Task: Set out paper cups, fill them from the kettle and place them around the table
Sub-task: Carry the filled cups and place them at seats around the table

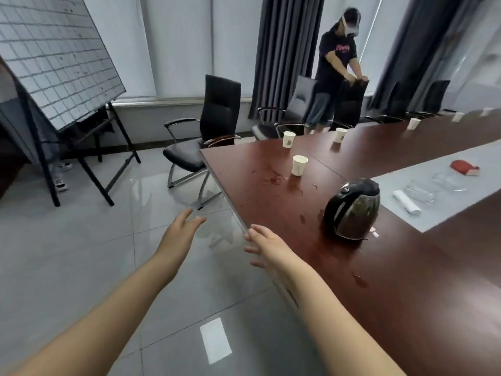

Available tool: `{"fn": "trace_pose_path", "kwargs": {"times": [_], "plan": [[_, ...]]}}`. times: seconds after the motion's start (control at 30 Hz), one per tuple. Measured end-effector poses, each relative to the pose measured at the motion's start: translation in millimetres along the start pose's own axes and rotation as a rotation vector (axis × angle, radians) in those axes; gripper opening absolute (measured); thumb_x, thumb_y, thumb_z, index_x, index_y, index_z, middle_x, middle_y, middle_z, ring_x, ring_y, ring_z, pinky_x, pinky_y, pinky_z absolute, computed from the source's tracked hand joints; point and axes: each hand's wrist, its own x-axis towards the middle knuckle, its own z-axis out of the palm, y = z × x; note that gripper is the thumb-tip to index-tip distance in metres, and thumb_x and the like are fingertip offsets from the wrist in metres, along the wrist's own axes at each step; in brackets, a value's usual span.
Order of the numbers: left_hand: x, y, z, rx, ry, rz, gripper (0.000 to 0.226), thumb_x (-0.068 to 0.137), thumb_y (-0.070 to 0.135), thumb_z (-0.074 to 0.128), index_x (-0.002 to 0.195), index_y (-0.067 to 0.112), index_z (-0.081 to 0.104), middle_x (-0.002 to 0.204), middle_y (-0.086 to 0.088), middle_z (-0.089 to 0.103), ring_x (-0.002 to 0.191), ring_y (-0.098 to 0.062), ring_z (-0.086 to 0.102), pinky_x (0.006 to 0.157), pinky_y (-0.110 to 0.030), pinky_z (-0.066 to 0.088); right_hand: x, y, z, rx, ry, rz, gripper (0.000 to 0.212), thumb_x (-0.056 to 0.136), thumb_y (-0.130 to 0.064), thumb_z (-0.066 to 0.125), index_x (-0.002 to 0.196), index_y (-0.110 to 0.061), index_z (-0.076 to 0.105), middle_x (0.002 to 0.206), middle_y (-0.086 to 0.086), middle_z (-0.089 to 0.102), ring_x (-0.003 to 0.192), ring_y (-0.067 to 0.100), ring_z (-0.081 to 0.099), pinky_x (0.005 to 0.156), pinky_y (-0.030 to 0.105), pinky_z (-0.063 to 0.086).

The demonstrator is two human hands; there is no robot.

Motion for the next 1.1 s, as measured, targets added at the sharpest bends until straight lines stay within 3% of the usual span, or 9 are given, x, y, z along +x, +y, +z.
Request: {"fn": "trace_pose_path", "kwargs": {"times": [0.17, 0.3, 0.4, 0.63, 1.1], "plan": [[100, 27, 34, 0.051, -0.144, 0.004, 0.055, 0.096, 0.035, 0.051, 0.146, 0.024, 0.034, 0.151, 0.002, 0.035, 0.136, -0.022, 0.036, 0.107, -0.034, 0.029, 62, -18, -28, 0.007, 0.173, 0.026, 0.045, 0.099, -0.035, 0.042, 0.142, -0.022, 0.034, 0.136, -0.002, 0.048, 0.114, 0.014, 0.054, 0.097, 0.037, 0.046], [182, 43, 73, 0.06, -0.258, 0.049, 0.055, 0.098, 0.03, 0.049, 0.149, 0.021, 0.029, 0.144, 0.011, 0.035, 0.139, -0.016, 0.031, 0.099, -0.024, 0.025, 126, -27, -60, 0.068, 0.314, 0.049, 0.045, 0.1, -0.033, 0.042, 0.142, -0.019, 0.036, 0.137, 0.0, 0.049, 0.111, 0.016, 0.056, 0.092, 0.037, 0.049], [249, 49, 107, 0.108, -0.356, 0.108, 0.058, 0.098, 0.032, 0.05, 0.15, 0.024, 0.025, 0.126, 0.015, 0.045, 0.131, -0.011, 0.037, 0.1, -0.023, 0.026, 185, -32, -85, 0.103, 0.352, 0.045, 0.044, 0.1, -0.032, 0.042, 0.142, -0.017, 0.037, 0.135, 0.002, 0.05, 0.111, 0.016, 0.055, 0.089, 0.036, 0.048], [381, 74, 172, 0.177, -0.493, 0.129, 0.059, 0.097, 0.03, 0.05, 0.15, 0.022, 0.022, 0.13, 0.004, 0.059, 0.125, -0.008, 0.045, 0.101, -0.023, 0.029, 303, -57, -141, 0.175, 0.443, 0.104, 0.044, 0.099, -0.033, 0.042, 0.14, -0.017, 0.039, 0.133, 0.001, 0.052, 0.109, 0.016, 0.056, 0.085, 0.033, 0.048], [566, 54, 303, 0.121, -0.674, 0.042, 0.056, 0.097, 0.027, 0.046, 0.148, 0.025, 0.024, 0.126, 0.014, 0.061, 0.124, -0.005, 0.044, 0.106, -0.025, 0.027, 447, -77, -250, 0.21, 0.727, 0.205, 0.039, 0.099, -0.035, 0.041, 0.135, -0.021, 0.043, 0.13, -0.003, 0.052, 0.112, 0.014, 0.055, 0.093, 0.035, 0.047]]}}
